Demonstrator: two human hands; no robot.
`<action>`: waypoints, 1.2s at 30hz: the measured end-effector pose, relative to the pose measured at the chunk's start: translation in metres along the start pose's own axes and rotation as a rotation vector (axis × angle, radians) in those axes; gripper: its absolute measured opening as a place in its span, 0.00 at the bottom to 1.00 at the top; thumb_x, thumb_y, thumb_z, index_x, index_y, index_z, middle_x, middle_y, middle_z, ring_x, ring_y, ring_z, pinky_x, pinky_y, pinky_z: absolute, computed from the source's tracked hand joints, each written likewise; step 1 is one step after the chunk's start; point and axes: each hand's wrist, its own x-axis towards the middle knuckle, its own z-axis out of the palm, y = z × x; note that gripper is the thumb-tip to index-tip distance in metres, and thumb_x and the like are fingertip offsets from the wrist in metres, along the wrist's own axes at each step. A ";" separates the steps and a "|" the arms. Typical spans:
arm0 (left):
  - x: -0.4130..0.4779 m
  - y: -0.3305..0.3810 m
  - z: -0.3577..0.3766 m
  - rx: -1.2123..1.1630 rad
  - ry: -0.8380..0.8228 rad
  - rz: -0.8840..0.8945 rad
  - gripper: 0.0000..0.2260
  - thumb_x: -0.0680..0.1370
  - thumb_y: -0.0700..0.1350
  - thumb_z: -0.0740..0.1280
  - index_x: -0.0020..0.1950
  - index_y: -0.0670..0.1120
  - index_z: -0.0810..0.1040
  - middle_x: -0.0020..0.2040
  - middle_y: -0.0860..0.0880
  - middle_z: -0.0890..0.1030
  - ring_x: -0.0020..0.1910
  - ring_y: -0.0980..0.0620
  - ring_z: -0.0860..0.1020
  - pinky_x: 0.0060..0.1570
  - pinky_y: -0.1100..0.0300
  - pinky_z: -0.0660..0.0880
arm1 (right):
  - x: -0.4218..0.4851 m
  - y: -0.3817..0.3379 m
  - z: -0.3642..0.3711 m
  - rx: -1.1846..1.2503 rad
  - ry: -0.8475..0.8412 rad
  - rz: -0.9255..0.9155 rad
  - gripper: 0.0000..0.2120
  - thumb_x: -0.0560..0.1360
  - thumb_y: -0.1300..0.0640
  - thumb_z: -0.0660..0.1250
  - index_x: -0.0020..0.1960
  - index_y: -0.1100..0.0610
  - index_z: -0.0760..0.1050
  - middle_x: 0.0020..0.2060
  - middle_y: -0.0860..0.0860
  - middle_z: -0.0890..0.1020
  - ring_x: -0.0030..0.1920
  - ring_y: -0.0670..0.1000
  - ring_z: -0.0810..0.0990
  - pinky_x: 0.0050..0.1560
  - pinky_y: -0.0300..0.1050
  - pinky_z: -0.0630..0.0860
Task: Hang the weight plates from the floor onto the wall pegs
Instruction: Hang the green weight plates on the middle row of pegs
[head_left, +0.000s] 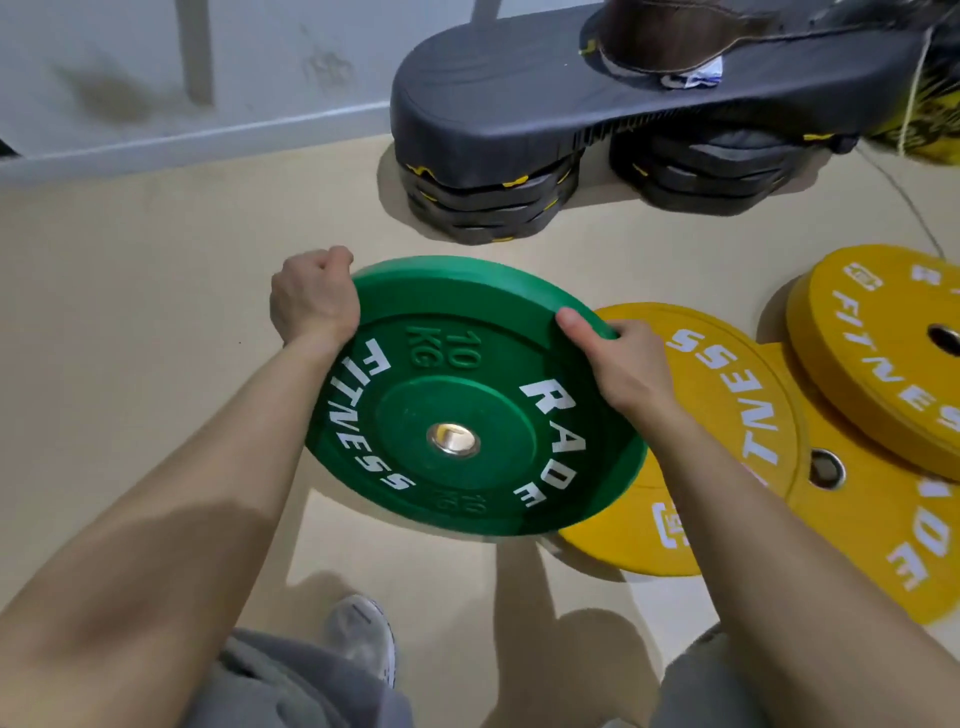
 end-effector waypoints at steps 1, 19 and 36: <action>0.003 0.011 -0.007 -0.035 0.045 0.022 0.18 0.77 0.52 0.59 0.41 0.39 0.80 0.41 0.40 0.80 0.42 0.40 0.73 0.41 0.51 0.67 | 0.005 -0.010 -0.008 -0.004 0.034 -0.039 0.30 0.69 0.29 0.68 0.26 0.54 0.69 0.19 0.44 0.70 0.25 0.47 0.69 0.31 0.47 0.64; 0.059 0.015 0.003 -0.290 0.199 0.184 0.15 0.76 0.48 0.61 0.33 0.42 0.71 0.29 0.51 0.70 0.30 0.55 0.65 0.27 0.67 0.58 | 0.080 -0.055 0.004 -0.090 0.115 -0.346 0.34 0.66 0.25 0.63 0.40 0.58 0.80 0.34 0.56 0.82 0.37 0.59 0.81 0.37 0.58 0.77; 0.064 -0.067 0.036 -0.787 -0.288 -0.434 0.15 0.78 0.56 0.55 0.42 0.52 0.77 0.40 0.51 0.81 0.44 0.50 0.76 0.50 0.54 0.74 | 0.078 -0.016 -0.022 0.040 0.148 -0.318 0.32 0.70 0.31 0.57 0.42 0.61 0.77 0.34 0.54 0.77 0.35 0.49 0.75 0.35 0.47 0.71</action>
